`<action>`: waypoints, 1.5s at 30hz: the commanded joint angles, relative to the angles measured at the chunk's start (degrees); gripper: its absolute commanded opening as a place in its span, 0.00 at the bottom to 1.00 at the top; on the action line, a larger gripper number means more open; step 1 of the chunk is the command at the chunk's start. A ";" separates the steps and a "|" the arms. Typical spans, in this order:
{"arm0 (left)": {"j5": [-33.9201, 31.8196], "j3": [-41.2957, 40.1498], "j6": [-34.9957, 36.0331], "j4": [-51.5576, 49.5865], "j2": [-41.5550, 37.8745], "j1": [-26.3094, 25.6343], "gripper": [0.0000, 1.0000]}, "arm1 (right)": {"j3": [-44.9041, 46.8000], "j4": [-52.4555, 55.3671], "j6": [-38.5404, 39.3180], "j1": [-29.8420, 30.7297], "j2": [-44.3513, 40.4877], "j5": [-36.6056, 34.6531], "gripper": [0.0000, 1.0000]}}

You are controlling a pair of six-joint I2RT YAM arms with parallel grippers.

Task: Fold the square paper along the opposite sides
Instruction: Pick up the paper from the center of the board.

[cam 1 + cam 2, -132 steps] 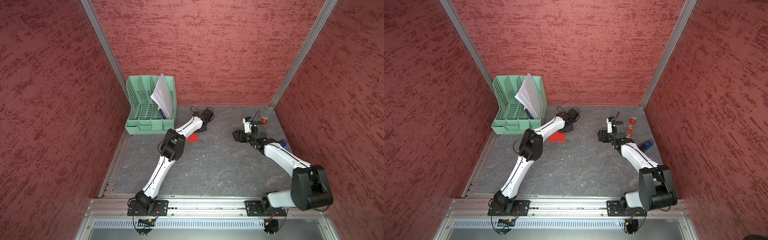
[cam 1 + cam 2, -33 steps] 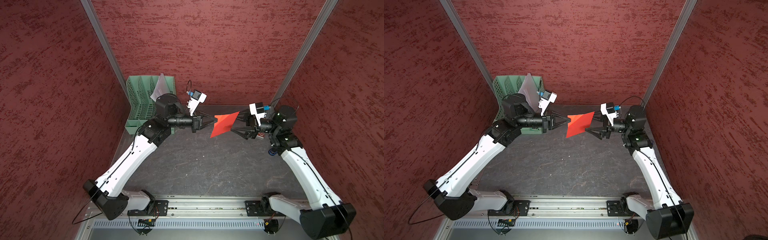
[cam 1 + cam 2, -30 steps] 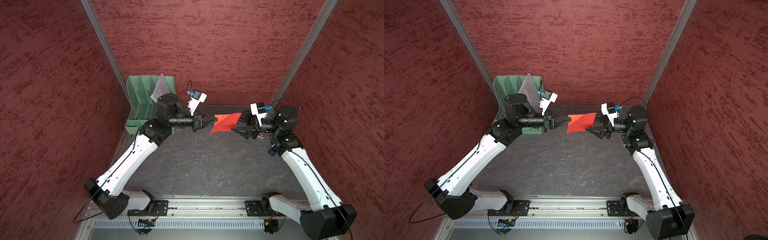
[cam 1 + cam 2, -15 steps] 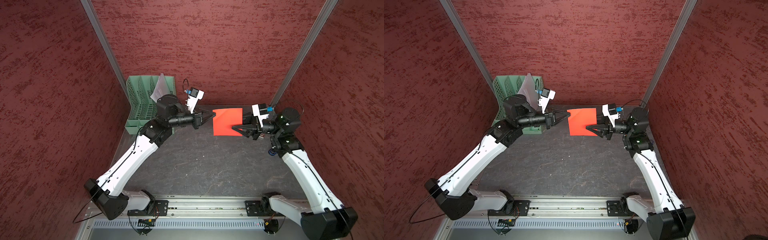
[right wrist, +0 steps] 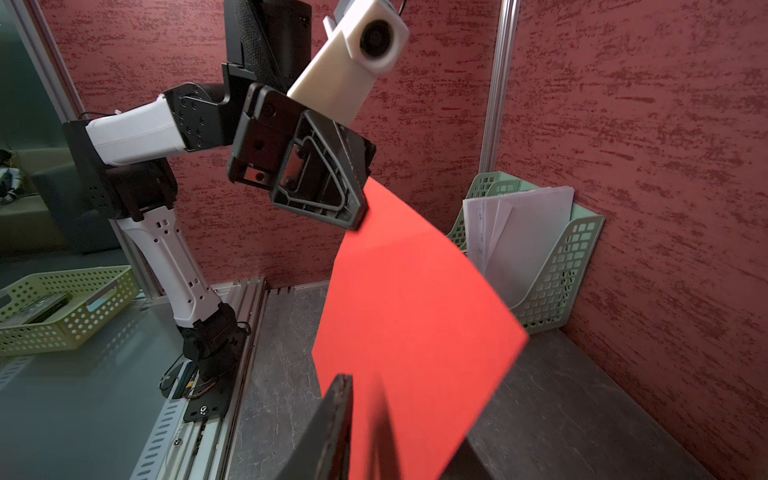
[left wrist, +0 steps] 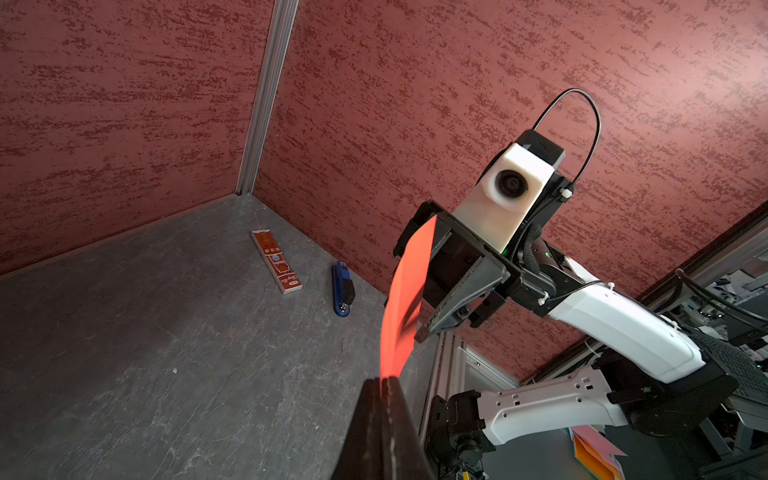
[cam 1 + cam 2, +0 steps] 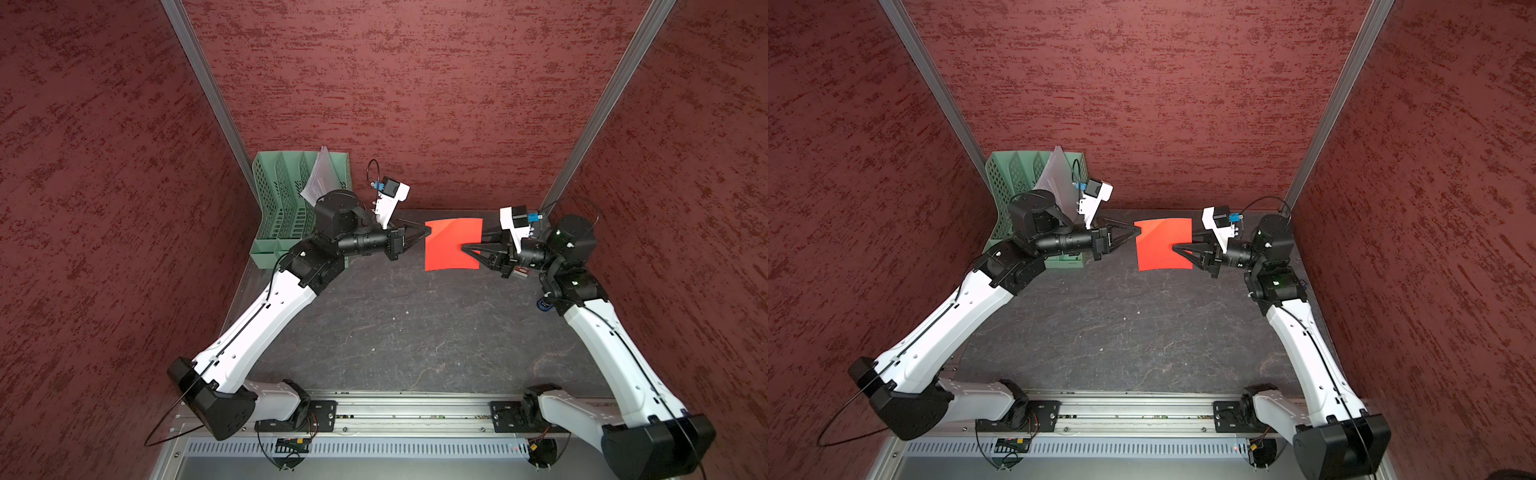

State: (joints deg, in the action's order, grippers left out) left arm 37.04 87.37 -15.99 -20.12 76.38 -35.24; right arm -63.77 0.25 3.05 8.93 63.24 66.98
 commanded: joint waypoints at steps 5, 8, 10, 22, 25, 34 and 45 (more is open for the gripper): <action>-3.03 2.41 3.68 -3.30 -0.85 -0.44 0.00 | -2.62 4.49 2.43 0.39 1.26 -0.79 0.23; -3.51 2.25 3.60 -2.57 -1.06 -0.44 0.00 | -3.12 6.78 3.99 0.98 1.53 -0.73 0.20; -3.48 2.27 3.60 -2.28 -0.97 -0.44 0.00 | -3.17 7.17 4.42 1.26 1.53 -0.88 0.18; -4.24 1.40 3.16 0.23 -1.36 -0.44 0.00 | -3.04 8.23 5.39 1.78 1.36 -1.83 0.17; -4.26 1.31 3.33 0.21 -1.58 -0.44 0.00 | -2.94 8.28 5.62 1.85 1.12 -2.11 0.16; -4.52 0.79 3.48 0.03 -1.74 -0.44 0.00 | -2.52 6.73 4.39 1.94 0.68 -4.33 0.00; -14.89 -3.80 6.61 4.36 -3.38 -1.87 1.00 | -1.75 3.94 1.25 3.20 0.99 -7.48 0.00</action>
State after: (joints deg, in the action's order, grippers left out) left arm 25.21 85.54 -11.62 -19.22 74.59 -36.60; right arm -65.01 5.50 5.30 11.46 64.58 61.19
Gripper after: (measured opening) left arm 0.784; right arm 0.047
